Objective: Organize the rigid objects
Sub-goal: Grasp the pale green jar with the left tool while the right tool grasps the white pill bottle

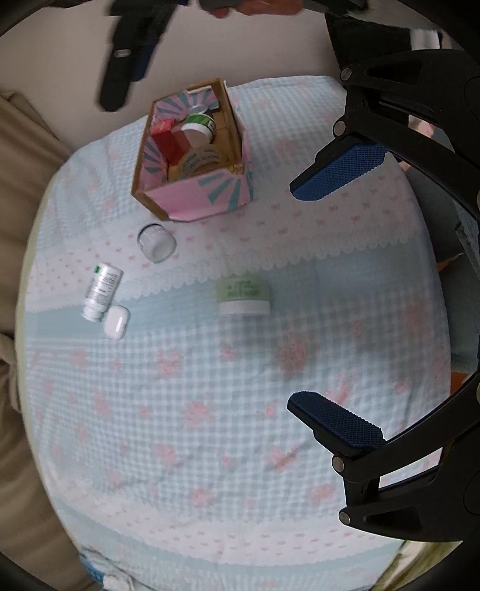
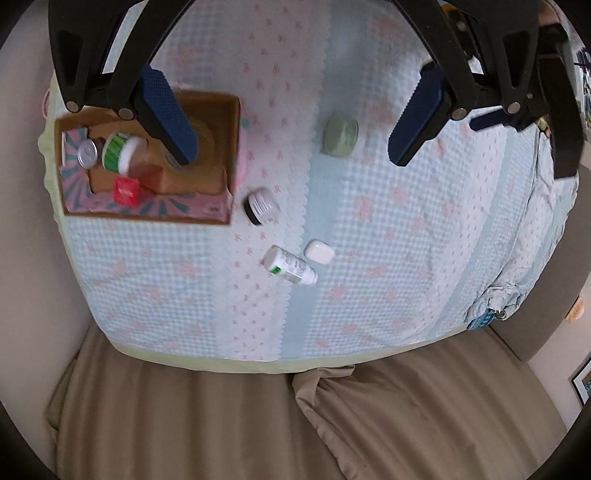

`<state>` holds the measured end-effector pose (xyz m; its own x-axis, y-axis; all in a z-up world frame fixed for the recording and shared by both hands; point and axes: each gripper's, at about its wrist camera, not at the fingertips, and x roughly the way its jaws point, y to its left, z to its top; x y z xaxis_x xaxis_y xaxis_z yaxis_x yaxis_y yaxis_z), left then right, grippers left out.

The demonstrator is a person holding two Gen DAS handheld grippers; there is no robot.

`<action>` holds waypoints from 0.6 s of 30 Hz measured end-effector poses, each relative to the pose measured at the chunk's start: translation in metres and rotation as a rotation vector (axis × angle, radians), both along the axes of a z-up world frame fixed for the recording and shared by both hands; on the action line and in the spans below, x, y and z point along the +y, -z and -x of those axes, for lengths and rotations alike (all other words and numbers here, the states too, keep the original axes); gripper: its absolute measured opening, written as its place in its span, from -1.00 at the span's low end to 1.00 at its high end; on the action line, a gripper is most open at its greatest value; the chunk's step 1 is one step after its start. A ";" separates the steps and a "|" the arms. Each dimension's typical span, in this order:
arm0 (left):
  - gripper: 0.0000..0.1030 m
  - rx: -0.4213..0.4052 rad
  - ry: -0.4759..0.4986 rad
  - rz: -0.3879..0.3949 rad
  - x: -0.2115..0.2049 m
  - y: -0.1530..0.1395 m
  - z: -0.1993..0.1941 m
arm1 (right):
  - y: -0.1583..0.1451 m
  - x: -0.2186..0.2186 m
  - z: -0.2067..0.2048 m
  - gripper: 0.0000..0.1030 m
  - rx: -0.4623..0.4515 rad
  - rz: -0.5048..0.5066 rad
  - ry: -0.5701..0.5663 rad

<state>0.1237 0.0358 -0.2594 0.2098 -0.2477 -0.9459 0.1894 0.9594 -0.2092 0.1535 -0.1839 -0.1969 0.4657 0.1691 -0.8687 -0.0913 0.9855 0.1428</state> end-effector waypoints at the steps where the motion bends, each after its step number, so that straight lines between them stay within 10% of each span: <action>1: 0.99 0.015 -0.002 0.002 0.001 0.006 -0.005 | 0.002 0.004 -0.008 1.00 0.004 0.007 -0.007; 18: 0.92 0.133 -0.177 -0.043 -0.021 0.130 -0.066 | 0.111 0.044 -0.196 1.00 0.090 0.193 -0.410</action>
<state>0.1901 0.0153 -0.3889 0.1196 -0.1766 -0.9770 -0.0095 0.9838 -0.1790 0.3491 -0.1399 -0.3081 0.3154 0.1551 -0.9362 -0.4748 0.8800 -0.0142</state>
